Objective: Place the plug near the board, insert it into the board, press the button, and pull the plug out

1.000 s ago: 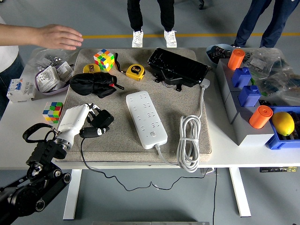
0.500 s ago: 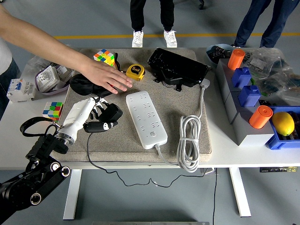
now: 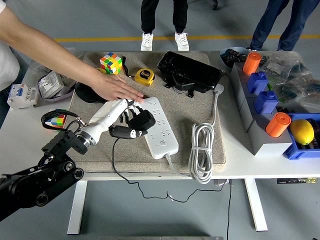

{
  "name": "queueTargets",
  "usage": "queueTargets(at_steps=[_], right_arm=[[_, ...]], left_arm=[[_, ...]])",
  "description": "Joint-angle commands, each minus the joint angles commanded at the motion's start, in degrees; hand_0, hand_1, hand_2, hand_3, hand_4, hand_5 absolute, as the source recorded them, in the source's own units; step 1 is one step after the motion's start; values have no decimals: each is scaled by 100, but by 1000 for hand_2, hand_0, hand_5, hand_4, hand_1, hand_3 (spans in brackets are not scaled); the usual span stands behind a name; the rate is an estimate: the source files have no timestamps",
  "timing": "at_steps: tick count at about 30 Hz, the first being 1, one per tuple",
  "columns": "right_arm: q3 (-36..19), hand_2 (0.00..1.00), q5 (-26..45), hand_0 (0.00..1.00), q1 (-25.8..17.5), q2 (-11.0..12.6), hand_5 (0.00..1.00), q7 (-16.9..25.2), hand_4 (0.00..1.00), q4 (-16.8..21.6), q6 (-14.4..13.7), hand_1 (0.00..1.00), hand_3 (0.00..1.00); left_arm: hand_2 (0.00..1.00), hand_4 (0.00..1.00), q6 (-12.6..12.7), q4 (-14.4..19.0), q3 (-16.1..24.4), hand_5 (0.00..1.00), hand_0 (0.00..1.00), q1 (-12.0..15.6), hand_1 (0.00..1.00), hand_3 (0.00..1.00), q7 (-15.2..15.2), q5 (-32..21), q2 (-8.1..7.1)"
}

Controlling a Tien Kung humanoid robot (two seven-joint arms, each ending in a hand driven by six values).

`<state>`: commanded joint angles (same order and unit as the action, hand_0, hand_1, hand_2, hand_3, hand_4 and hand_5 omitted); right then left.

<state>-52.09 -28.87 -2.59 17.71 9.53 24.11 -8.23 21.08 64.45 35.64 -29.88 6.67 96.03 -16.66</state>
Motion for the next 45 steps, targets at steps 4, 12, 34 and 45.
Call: queueTargets(at_steps=[4,12,34,45], right_arm=[[-4,561,8,603,0,-2,268,4,756,-6,-2,611,544],[-2,561,6,604,8,10,267,7,756,7,6,611,544],[18,561,21,604,5,15,261,21,755,10,18,610,545],[28,561,22,604,18,40,259,32,756,16,18,610,546]], left_arm=[[350,824,30,-159,-65,32,215,-154,290,512,-18,112,106],[349,828,45,-519,-166,36,219,-315,293,514,-88,288,241],[384,835,102,-921,-255,46,231,-362,319,521,-23,419,290],[404,839,110,-972,-303,41,236,-372,352,526,10,439,297]])
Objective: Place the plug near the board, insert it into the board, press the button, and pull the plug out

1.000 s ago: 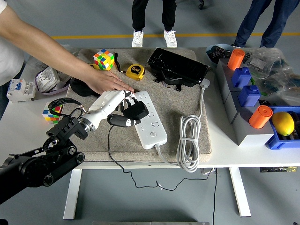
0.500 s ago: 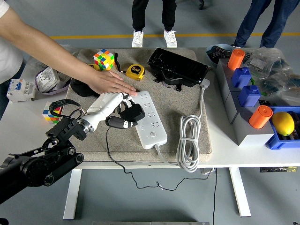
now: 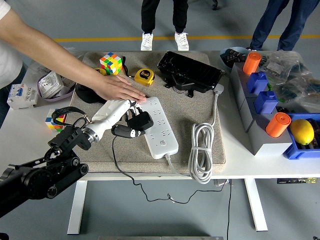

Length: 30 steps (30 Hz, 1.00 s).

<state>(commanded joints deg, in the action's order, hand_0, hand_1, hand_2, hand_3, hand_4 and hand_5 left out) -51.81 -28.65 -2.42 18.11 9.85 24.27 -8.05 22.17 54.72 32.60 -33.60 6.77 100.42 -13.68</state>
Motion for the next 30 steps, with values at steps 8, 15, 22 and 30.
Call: queueTargets(at_steps=[8,15,22,30], right_arm=[[38,561,3,604,-4,16,258,8,755,9,1,610,545],[22,561,-15,604,-14,30,259,12,757,26,2,611,545],[22,561,-14,604,-2,29,259,26,757,32,-2,610,545],[4,559,-28,605,4,24,257,31,756,49,4,610,545]], left_arm=[[405,842,27,-43,-32,43,235,8,342,526,6,34,-13],[419,845,37,-80,-97,46,237,-15,346,527,19,30,-17],[423,853,113,-134,-100,41,239,-25,359,530,66,10,-4],[435,858,117,-165,-99,42,240,-42,362,531,39,46,1]])
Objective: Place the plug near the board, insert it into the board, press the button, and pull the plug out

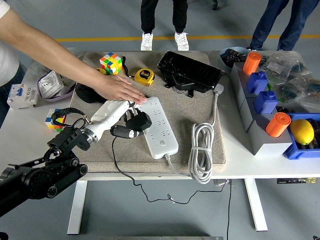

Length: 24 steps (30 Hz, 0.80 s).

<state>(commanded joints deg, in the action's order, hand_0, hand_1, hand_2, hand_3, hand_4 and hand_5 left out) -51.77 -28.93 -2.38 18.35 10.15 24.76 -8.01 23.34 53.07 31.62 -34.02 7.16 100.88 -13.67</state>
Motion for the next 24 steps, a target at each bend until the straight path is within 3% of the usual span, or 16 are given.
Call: queueTargets(at_steps=[16,17,22,23,24], right_arm=[[-11,559,0,605,11,-4,254,16,755,6,-4,609,545],[-15,559,0,605,13,-5,251,17,755,6,-4,609,545],[-30,559,2,605,11,-9,251,19,755,5,-5,609,545],[-35,559,-1,604,10,-8,250,21,753,8,-6,609,545],[-35,559,-1,604,11,-8,250,21,753,8,-5,609,545]], left_arm=[[437,863,-81,-22,-18,46,241,3,366,532,-49,36,-1],[530,875,-111,-21,-5,56,283,3,472,560,-64,35,-2],[530,875,-184,-21,24,56,283,-2,472,560,-114,75,-1],[557,940,-196,-22,29,95,329,-3,504,581,-129,75,-1],[557,940,-201,-21,40,95,329,-1,504,581,-137,88,0]])
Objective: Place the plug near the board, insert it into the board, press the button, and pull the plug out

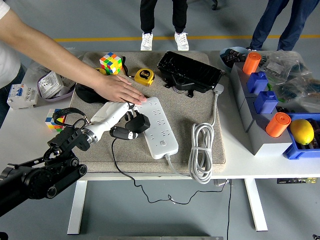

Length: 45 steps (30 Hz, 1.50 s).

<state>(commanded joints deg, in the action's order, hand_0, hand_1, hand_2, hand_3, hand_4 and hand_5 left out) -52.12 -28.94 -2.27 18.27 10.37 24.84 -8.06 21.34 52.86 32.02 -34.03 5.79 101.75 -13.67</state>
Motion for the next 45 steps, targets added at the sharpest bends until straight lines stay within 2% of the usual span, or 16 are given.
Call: queueTargets(at_steps=[4,5,10,11,17,18,22,23,28,29,32,35,36,41,42,45], right_arm=[[2,559,0,604,-2,-2,250,3,753,2,2,609,545],[2,559,2,604,-3,-3,249,4,753,1,3,608,546],[4,559,1,604,-6,-1,249,11,753,3,5,608,546],[2,558,2,603,-3,0,249,13,753,3,6,608,546],[-20,558,-1,603,-5,-2,249,22,753,8,8,608,546],[-24,559,-2,603,-7,-1,248,24,753,12,9,607,545],[-27,559,-6,603,-9,-3,248,28,753,15,12,607,545],[-27,559,-8,603,-10,-5,247,28,753,17,13,607,545],[-28,559,-10,603,-19,-8,247,25,753,23,16,607,545],[-26,558,-10,602,-16,-9,246,24,753,22,17,607,546],[-36,558,-7,602,-16,-15,246,26,753,20,18,607,546],[-44,558,-10,602,-18,-19,246,25,753,20,20,607,546],[-48,558,-10,602,-18,-19,246,26,753,20,20,607,545],[-62,558,-17,602,-25,-20,246,34,753,22,21,607,545],[-64,558,-15,603,-28,-22,246,37,754,20,20,607,546],[-68,558,-16,603,-40,-29,246,45,754,18,21,607,546]], left_arm=[[557,940,-50,8,44,95,329,8,504,581,-18,-14,-2],[571,998,-67,12,53,270,370,11,556,632,-17,-25,-4],[571,998,-137,20,86,270,370,23,556,632,-17,-39,-3],[576,998,-151,24,88,359,380,22,561,666,-17,-29,-3],[576,998,-206,53,102,359,380,36,561,666,-4,-24,-4],[581,998,-209,61,109,403,382,39,563,666,11,-35,-4],[581,998,-198,100,170,403,382,63,563,666,48,-45,-6],[599,998,-196,114,195,442,385,70,574,679,59,-48,-7],[599,998,-203,175,306,442,385,114,574,679,110,-69,-19],[635,998,-199,196,335,489,468,125,615,702,127,-77,-23],[635,998,-186,249,379,489,468,150,615,702,157,-75,-28],[635,998,-134,321,428,489,468,180,615,702,222,-100,-34],[665,998,-117,341,447,516,489,193,635,713,242,-108,-35],[665,998,149,614,693,516,489,398,635,713,583,-355,-65],[706,998,203,676,734,693,540,445,677,726,695,-453,-75],[706,998,273,899,872,693,540,640,677,726,932,-702,-103]])
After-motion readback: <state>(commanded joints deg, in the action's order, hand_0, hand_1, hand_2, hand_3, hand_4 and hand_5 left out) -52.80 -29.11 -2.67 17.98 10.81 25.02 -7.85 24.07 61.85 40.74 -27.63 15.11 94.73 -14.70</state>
